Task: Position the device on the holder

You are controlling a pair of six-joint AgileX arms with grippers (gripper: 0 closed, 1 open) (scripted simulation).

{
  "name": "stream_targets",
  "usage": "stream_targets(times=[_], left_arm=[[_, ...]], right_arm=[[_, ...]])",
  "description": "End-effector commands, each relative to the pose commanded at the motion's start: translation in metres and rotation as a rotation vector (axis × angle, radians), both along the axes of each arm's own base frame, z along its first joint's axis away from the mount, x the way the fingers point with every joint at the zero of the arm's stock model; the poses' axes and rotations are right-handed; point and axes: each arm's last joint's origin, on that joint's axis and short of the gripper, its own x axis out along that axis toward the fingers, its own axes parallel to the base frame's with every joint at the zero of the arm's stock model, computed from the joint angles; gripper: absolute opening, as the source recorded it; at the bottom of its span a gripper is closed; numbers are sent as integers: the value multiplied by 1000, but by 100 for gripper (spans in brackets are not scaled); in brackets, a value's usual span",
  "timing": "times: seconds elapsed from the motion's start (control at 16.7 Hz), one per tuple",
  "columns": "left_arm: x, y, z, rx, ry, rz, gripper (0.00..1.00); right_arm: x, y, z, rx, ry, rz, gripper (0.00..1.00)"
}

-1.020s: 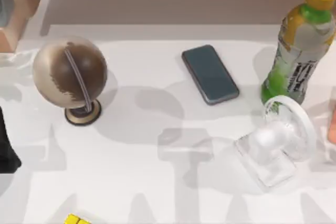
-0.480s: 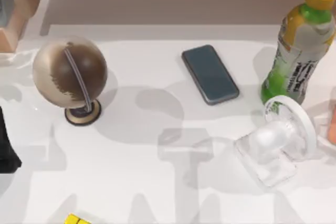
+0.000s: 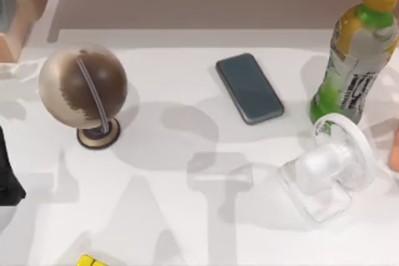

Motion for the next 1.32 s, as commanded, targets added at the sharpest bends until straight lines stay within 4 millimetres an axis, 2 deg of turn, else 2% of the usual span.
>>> stream_targets(times=[0.18, 0.36, 0.48, 0.66, 0.78, 0.84, 1.02, 1.14, 1.32], left_arm=[[0, 0, 0, 0, 0, 0, 100], [0, 0, 0, 0, 0, 0, 100], [0, 0, 0, 0, 0, 0, 100], [0, 0, 0, 0, 0, 0, 100], [0, 0, 0, 0, 0, 0, 100], [0, 0, 0, 0, 0, 0, 100], [0, 0, 0, 0, 0, 0, 100], [0, 0, 0, 0, 0, 0, 100], [0, 0, 0, 0, 0, 0, 100]], right_arm=[[23, 12, 58, 21, -60, 34, 100], [31, 23, 99, 49, -127, 70, 100], [48, 33, 108, 56, -109, 94, 100], [105, 57, 93, 38, 20, 128, 100], [154, 79, 63, 12, 149, 151, 100], [178, 92, 41, -4, 225, 164, 100], [238, 137, -50, -65, 517, 202, 100], [259, 165, -114, -109, 706, 218, 100], [266, 195, -190, -174, 940, 221, 100]])
